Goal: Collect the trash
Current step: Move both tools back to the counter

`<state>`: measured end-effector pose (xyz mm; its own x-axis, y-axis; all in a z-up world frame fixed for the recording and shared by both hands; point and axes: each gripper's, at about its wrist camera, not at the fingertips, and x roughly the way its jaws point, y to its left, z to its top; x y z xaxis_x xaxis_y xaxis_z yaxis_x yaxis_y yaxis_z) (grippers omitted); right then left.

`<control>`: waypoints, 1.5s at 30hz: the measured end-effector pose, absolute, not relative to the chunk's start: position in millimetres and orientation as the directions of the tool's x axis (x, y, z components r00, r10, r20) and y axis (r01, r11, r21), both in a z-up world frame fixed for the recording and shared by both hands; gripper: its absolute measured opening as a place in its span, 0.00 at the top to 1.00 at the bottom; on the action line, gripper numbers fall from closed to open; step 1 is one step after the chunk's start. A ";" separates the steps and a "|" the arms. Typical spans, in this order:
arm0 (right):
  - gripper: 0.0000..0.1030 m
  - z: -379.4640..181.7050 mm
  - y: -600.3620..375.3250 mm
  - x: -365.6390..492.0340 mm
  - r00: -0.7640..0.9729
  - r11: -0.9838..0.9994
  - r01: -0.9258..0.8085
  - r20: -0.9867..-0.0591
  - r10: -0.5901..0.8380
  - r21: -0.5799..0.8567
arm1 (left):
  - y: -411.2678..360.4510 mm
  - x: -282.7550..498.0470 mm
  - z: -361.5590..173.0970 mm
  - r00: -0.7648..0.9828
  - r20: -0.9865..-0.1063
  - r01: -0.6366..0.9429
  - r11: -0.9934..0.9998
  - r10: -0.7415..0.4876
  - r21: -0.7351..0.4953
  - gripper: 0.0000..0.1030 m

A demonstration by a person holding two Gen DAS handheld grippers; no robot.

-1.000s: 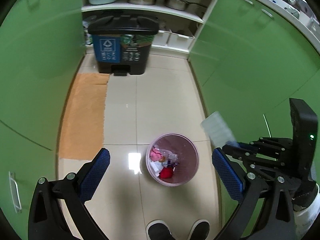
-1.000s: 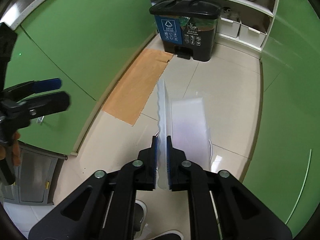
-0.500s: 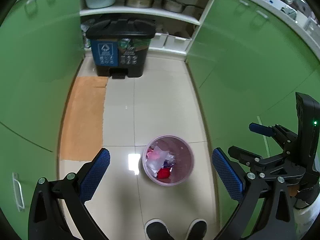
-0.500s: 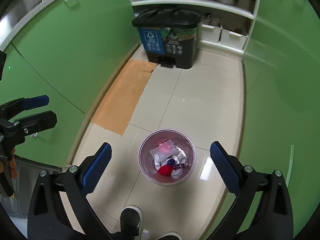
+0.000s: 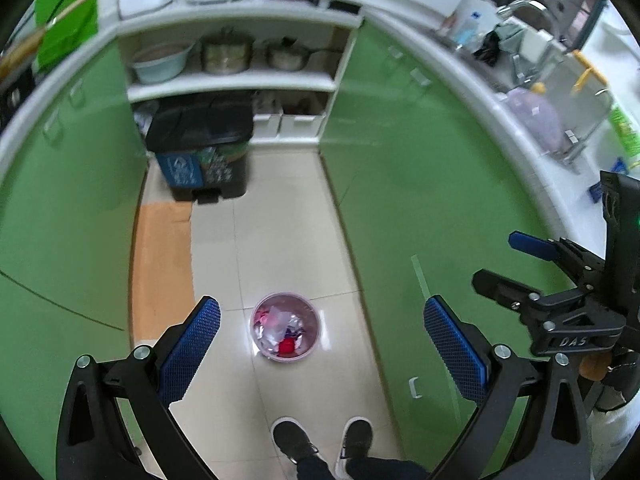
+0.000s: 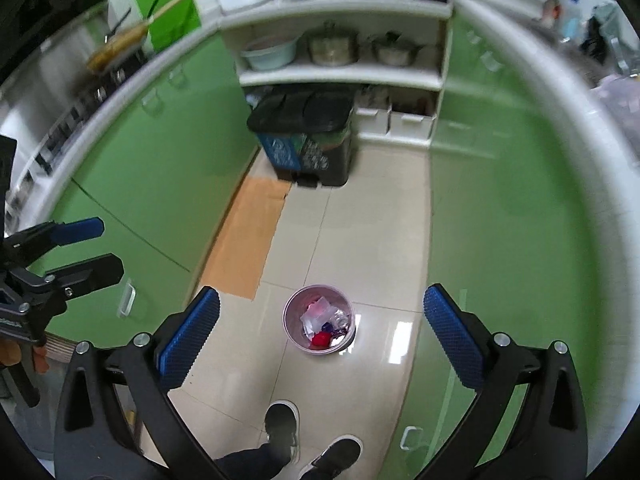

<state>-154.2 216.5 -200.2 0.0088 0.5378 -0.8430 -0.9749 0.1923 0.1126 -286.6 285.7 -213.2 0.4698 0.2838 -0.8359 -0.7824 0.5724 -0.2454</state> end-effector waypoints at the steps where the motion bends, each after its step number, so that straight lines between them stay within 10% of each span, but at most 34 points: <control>1: 0.03 -184.4 210.9 -150.0 0.016 0.199 -0.974 -0.841 0.541 0.110 | 281.0 -281.8 -194.1 0.473 -0.834 -0.778 0.579 0.284 -0.245 0.05; 18: 0.03 -12.7 58.5 -51.2 0.272 0.491 -0.869 -0.762 0.587 0.067 | 204.5 -161.2 -55.3 0.596 -0.779 -0.543 0.811 0.193 -0.215 0.05; 45: 0.03 34.4 -180.8 -15.6 0.573 0.832 -0.547 -0.680 0.457 0.098 | 45.4 -22.4 -7.8 0.655 -0.752 -0.030 0.993 -0.069 -0.116 0.05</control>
